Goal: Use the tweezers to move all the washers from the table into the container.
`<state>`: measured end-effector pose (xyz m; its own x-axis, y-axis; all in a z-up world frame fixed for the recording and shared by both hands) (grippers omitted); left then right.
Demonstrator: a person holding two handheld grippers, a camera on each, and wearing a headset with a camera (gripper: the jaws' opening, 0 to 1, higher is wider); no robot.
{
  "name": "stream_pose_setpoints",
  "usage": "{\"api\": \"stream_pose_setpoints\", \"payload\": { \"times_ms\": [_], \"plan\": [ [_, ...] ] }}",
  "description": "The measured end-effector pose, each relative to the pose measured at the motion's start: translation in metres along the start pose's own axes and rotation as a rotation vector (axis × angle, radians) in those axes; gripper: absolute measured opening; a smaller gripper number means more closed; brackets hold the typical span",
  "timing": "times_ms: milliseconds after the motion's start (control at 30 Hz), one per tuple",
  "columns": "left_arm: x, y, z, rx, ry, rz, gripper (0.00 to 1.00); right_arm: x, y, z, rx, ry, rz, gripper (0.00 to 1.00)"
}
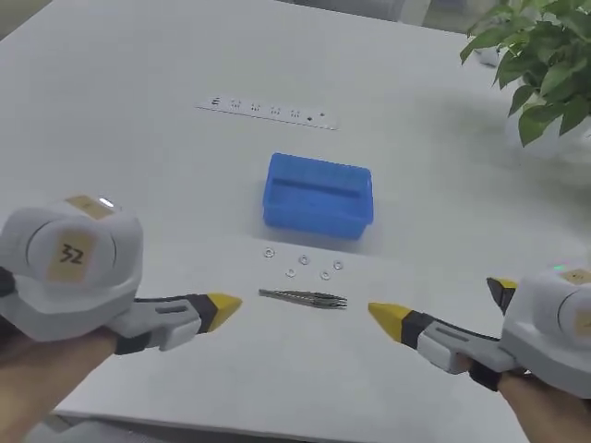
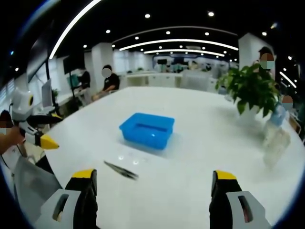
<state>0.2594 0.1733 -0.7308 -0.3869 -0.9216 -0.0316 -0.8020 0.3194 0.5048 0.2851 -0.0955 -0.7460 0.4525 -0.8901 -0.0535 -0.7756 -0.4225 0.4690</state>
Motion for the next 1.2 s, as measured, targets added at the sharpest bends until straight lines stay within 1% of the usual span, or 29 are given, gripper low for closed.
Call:
{"api": "stream_pose_setpoints", "payload": {
  "times_ms": [300,700,767,800,833,900,933,967,1000,1033,1100,1133,1167,1200],
  "plan": [
    [0.001,-0.003,-0.002,0.001,-0.009,0.006,0.97,0.001,-0.001,0.002,-0.008,0.003,-0.001,0.99],
    [-0.001,-0.008,-0.001,-0.003,-0.009,0.009,0.97,0.002,-0.004,0.003,-0.016,0.006,-0.003,0.99],
    [0.003,-0.013,0.001,-0.009,-0.024,0.034,0.96,0.001,-0.004,0.003,-0.015,0.007,-0.001,0.99],
    [0.007,-0.015,0.001,-0.016,-0.045,0.063,0.95,0.001,-0.004,0.003,-0.014,0.009,-0.002,0.99],
    [0.01,-0.018,0.001,-0.019,-0.057,0.085,0.91,0.001,-0.004,0.003,-0.014,0.009,-0.003,0.99],
    [0.016,-0.025,0.003,-0.028,-0.085,0.141,0.8,0.0,-0.004,0.005,-0.02,0.01,-0.01,0.99],
    [0.019,-0.028,0.004,-0.041,-0.105,0.164,0.77,-0.001,-0.005,0.006,-0.024,0.013,-0.013,0.99],
    [0.021,-0.032,0.007,-0.062,-0.139,0.193,0.73,0.0,-0.005,0.007,-0.029,0.02,-0.014,0.99],
    [0.025,-0.037,0.008,-0.073,-0.169,0.222,0.7,0.0,-0.006,0.008,-0.033,0.024,-0.014,0.99],
    [0.026,-0.038,0.009,-0.079,-0.177,0.232,0.67,0.0,-0.006,0.008,-0.034,0.025,-0.014,0.99],
    [0.031,-0.048,0.012,-0.104,-0.237,0.277,0.62,0.0,-0.007,0.009,-0.041,0.024,-0.016,0.99],
    [0.032,-0.051,0.014,-0.117,-0.25,0.289,0.6,0.0,-0.007,0.01,-0.046,0.023,-0.017,0.99],
    [0.036,-0.055,0.016,-0.125,-0.268,0.312,0.57,0.0,-0.007,0.01,-0.048,0.023,-0.018,0.99],
    [0.037,-0.057,0.016,-0.126,-0.273,0.319,0.55,0.0,-0.007,0.011,-0.049,0.023,-0.018,0.99]
  ]
}}
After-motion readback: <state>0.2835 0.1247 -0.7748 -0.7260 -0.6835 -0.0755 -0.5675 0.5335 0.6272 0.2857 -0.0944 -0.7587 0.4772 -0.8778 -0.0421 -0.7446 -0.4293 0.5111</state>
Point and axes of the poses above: the centre of the closed fingertips' face, and the gripper's own axes: y roughly backward along the fingers, x roughly to its right, z roughly out of its underside, the point moved 1 cm from there along y, roughly backward along the fingers, and after that the axes turned 5 degrees about x, right-handed, at the moved point
